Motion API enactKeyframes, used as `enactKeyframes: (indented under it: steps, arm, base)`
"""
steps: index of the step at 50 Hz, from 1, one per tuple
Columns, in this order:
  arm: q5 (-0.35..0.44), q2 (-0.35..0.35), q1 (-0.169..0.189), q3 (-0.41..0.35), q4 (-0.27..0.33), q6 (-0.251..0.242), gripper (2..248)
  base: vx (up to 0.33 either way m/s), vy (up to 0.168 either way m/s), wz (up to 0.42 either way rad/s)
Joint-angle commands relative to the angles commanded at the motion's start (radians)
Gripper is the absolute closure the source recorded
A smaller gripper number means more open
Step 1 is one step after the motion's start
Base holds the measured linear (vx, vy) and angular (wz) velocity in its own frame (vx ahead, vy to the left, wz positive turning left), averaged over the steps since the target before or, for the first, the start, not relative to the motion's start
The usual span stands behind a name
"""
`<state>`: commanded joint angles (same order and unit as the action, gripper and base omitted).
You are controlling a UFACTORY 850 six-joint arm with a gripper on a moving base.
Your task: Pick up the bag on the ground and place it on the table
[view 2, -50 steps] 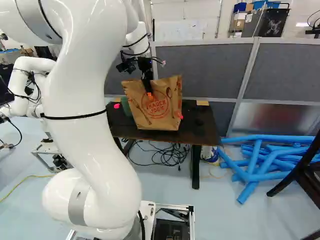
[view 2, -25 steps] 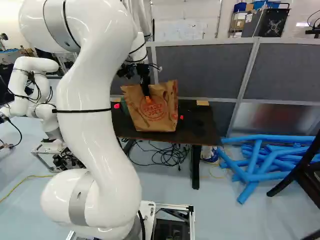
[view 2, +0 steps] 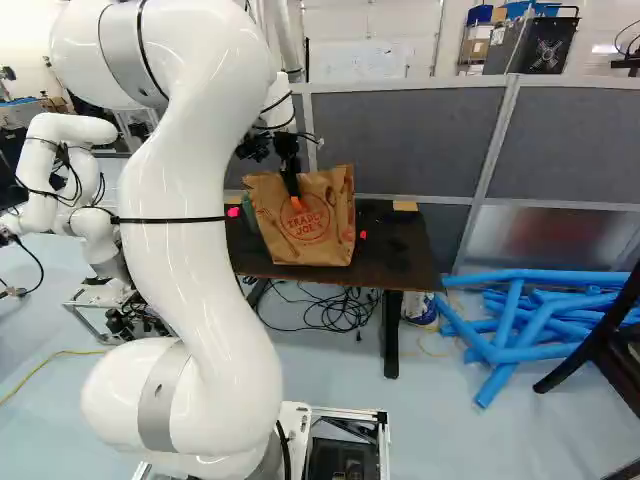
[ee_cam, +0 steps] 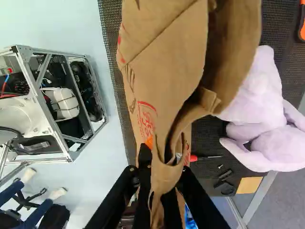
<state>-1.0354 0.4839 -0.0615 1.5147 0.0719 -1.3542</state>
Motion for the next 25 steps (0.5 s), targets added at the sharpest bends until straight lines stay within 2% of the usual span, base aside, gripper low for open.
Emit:
enactKeyframes:
  steps: [1,5,6,10,11,16,17,21,22,25]
  arm:
    - [0.000,0.000,0.000,0.000,0.000,0.000,216]
    - [0.000,0.000,0.000,0.000,0.000,0.000,216]
    - [0.000,0.000,0.000,0.000,0.000,0.000,183]
    - [0.000,0.000,0.000,0.000,0.000,0.000,183]
    - [0.000,0.000,0.000,0.000,0.000,0.000,150]
    - [0.000,0.000,0.000,0.000,0.000,0.000,150]
    - [0.000,0.000,0.000,0.000,0.000,0.000,115]
    - [0.000,0.000,0.000,0.000,0.000,0.000,115]
    - [0.000,0.000,0.000,0.000,0.000,0.000,79]
    - [0.000,0.000,0.000,0.000,0.000,0.000,79]
  base:
    - [0.000,0.000,0.000]
    - [0.000,0.000,0.000]
    - [0.000,0.000,0.000]
    - [0.000,0.000,0.000]
    - [0.000,0.000,0.000]
    - [0.000,0.000,0.000]
    - [0.000,0.000,0.000]
    - [0.000,0.000,0.000]
    - [0.000,0.000,0.000]
    - [0.000,0.000,0.000]
